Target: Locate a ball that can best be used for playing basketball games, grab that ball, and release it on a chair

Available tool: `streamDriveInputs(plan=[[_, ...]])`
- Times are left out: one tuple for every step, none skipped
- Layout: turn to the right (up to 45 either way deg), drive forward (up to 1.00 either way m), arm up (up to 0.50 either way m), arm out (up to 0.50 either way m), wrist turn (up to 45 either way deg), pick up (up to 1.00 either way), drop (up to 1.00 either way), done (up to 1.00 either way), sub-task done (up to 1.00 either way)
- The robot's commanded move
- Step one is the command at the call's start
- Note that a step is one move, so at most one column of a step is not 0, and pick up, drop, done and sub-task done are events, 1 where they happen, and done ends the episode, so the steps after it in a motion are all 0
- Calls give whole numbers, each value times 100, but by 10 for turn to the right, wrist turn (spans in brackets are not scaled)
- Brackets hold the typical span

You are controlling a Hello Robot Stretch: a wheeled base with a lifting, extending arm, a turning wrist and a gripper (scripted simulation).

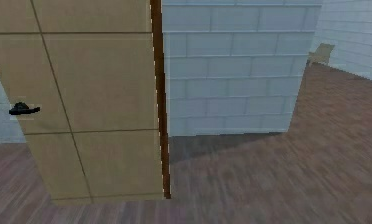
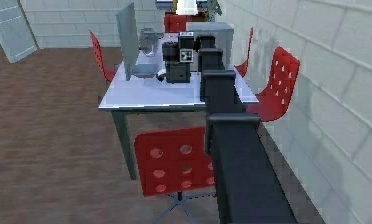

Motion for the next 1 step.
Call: streamDriveInputs(plan=[[0, 0, 0, 0, 0, 0, 0, 100, 0]])
